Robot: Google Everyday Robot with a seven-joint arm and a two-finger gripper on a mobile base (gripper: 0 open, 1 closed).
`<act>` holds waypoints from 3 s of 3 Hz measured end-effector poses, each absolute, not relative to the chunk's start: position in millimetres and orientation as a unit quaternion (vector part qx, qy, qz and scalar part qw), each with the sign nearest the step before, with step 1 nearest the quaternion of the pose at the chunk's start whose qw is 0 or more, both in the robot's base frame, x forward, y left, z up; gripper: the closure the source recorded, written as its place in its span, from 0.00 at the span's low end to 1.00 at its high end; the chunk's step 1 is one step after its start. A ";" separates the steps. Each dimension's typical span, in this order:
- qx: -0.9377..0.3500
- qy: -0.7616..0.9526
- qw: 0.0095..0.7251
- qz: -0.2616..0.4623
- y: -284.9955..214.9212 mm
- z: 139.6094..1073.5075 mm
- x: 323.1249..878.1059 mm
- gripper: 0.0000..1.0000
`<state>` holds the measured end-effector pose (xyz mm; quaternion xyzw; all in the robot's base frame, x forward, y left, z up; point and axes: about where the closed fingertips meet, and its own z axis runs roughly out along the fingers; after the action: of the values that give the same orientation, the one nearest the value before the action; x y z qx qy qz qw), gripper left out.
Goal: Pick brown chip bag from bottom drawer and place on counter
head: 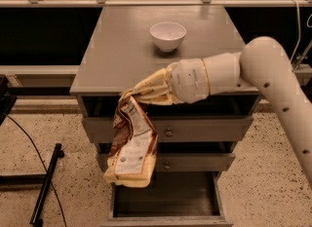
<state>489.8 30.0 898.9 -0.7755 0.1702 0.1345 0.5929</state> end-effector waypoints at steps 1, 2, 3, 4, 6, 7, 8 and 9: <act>-0.773 0.157 0.601 0.128 33.5 948.6 513.0 1.00; -0.773 0.157 0.602 0.128 33.1 949.3 513.6 1.00; -0.766 0.180 0.607 0.111 21.3 950.4 527.5 1.00; -0.757 0.229 0.610 0.054 -20.6 947.5 566.4 1.00; -0.724 0.334 0.599 -0.075 -115.3 956.8 617.6 1.00; -0.704 0.375 0.588 -0.134 -168.0 982.7 627.1 1.00; -0.685 0.418 0.573 -0.166 -219.1 990.1 640.4 1.00; -0.666 0.440 0.575 -0.180 -247.9 983.3 659.7 1.00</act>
Offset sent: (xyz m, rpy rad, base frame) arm 0.0326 -0.0005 0.0661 0.0237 -0.0359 0.0024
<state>659.7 -247.9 983.3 -0.6659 0.4402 -0.1797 0.5749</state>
